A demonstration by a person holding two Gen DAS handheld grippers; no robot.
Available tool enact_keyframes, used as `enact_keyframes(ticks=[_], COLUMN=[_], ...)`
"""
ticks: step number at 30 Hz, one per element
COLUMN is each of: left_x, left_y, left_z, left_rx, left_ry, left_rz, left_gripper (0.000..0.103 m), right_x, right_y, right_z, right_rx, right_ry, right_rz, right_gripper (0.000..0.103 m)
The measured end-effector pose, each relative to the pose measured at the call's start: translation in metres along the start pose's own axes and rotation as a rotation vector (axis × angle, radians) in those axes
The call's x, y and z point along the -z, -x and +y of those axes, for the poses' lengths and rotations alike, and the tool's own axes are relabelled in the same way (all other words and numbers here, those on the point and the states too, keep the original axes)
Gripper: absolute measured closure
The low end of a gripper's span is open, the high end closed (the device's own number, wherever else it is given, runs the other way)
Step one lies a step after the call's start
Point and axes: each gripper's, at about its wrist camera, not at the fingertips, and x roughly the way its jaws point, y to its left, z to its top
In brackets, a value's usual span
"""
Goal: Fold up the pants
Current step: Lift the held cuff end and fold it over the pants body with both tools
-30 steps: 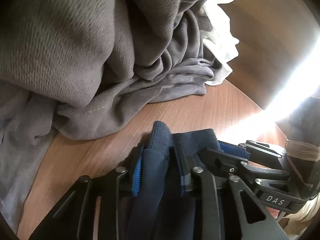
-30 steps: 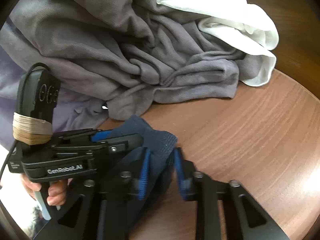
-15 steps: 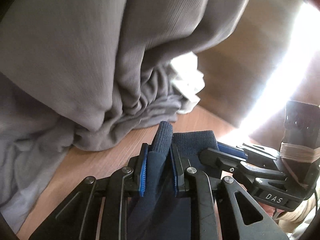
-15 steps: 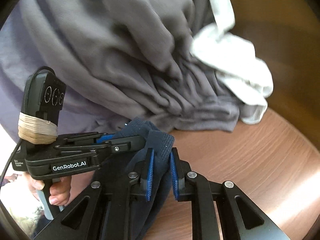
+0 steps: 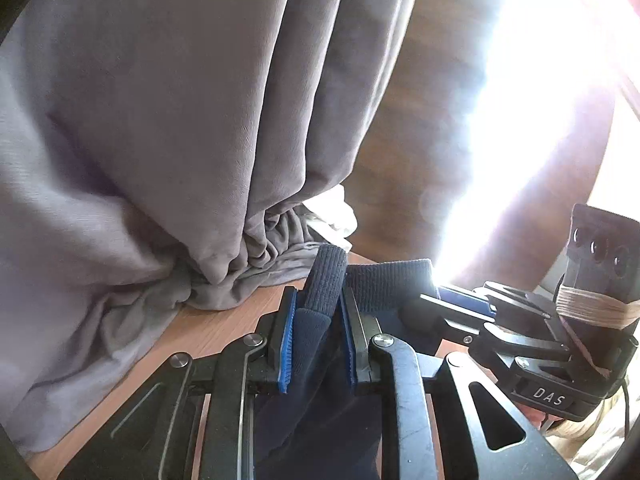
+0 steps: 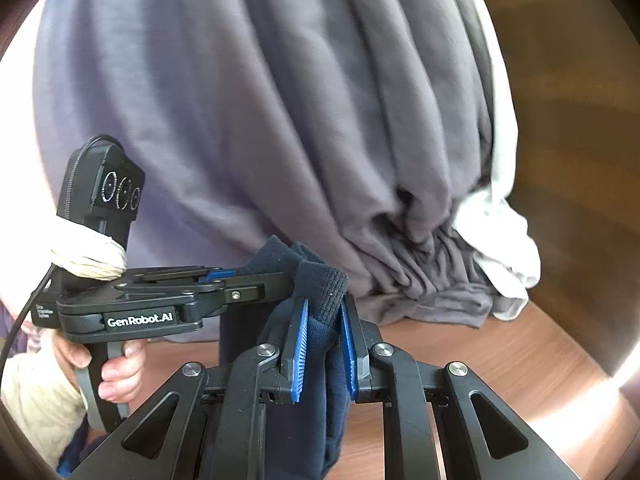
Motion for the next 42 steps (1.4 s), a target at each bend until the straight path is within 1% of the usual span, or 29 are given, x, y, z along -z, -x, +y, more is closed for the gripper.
enact_keyframes(ticks=[5,10,13,20,24,30,37,42], left_x=[0.012,0.032,0.046,0.087,0.113,0.147,0.184,0.21], left_y=[0.044,0.087,0.102,0.137,0.154,0.173,0.184,0.196], left_z=[-0.001,0.0,0.002,0.014,0.02,0.023,0.032,0.026], left_rx=[0.01,0.018,0.019,0.028,0.006,-0.056,-0.079,-0.134], left_ry=[-0.006,-0.014,-0.004,0.044,0.072,0.092,0.156,0.159], left_rz=[-0.026,-0.044,-0.048,-0.062,-0.061,-0.044,0.007,0.05], left_gripper=[0.082,0.082,0.082,0.082,0.081,0.081,0.081,0.081], right_x=[0.0,0.004,0.011,0.032,0.045,0.066,0.093,0.116], right_y=[0.022,0.04,0.052,0.064,0.068,0.07,0.07,0.074], right_z=[0.042,0.08,0.105,0.151,0.174,0.201,0.223,0.237], right_rx=[0.003,0.005,0.001,-0.011,-0.027,-0.08,-0.147,-0.211], right_ry=[0.046,0.093,0.13,0.214,0.262,0.319,0.378,0.424], right_rz=[-0.014,-0.027,-0.022,0.006,0.034,0.085,0.165,0.225], right_gripper=[0.086,0.086,0.086,0.086,0.086,0.086,0.086,0.086])
